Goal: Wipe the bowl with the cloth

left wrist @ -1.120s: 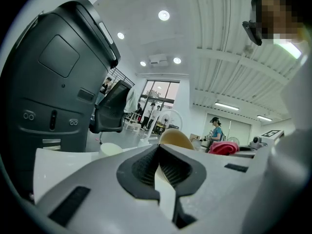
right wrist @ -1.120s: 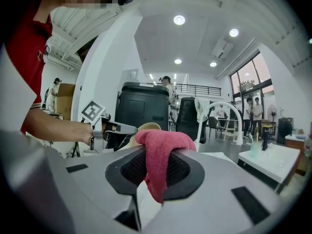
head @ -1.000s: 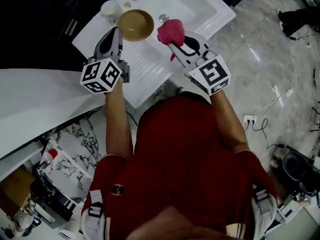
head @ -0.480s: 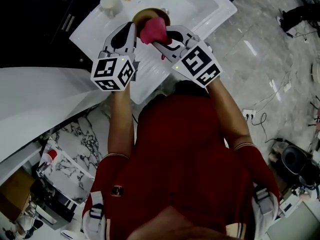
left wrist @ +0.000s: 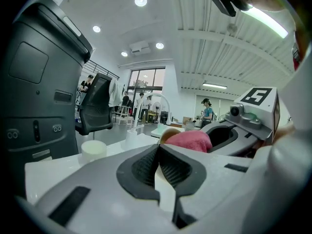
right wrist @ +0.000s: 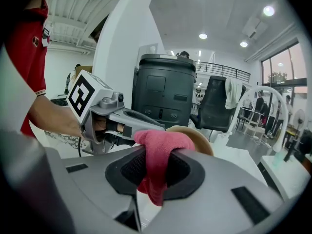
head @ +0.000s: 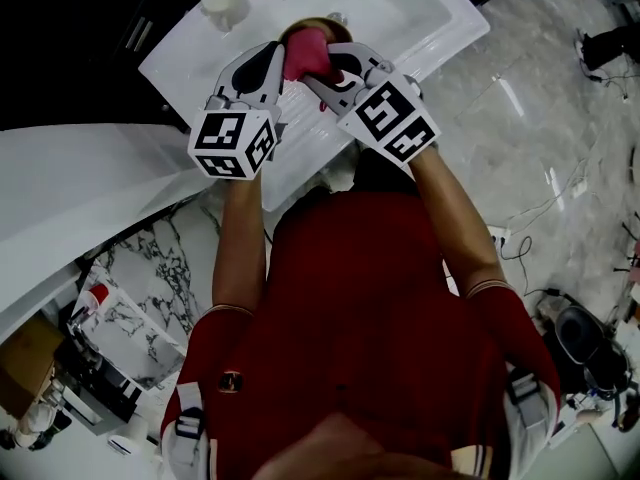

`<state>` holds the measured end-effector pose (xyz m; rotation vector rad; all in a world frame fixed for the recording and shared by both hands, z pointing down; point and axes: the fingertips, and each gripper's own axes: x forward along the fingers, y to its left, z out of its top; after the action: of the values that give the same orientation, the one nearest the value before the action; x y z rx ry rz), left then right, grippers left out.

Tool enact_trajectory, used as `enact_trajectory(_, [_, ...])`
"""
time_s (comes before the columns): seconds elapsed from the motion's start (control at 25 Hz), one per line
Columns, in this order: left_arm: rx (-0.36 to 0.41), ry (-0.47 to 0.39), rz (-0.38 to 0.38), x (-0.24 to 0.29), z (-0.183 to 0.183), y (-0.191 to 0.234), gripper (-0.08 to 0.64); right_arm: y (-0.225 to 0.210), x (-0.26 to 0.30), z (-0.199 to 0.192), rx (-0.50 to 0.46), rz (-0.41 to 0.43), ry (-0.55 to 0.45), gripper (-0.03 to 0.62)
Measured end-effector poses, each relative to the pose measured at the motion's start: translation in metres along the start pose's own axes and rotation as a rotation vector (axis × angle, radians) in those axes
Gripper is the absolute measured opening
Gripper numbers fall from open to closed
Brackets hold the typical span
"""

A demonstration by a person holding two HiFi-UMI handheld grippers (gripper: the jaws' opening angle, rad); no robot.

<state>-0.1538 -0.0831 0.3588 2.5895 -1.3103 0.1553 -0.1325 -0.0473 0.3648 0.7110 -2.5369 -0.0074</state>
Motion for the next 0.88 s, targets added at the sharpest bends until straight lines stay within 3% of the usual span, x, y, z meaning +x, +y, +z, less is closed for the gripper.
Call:
enact_trajectory(0.4, [0.073,0.067,0.109,0.054,0.005,-0.005,0.011,-0.067,-0.003,-0.007,0.029,0.065,-0.084,0.069])
enact_trajectory(0.88, [0.035,0.078,0.274,0.096,0.005,-0.013,0.011,-0.134,-0.015,-0.033,0.121,0.168,-0.12,0.069])
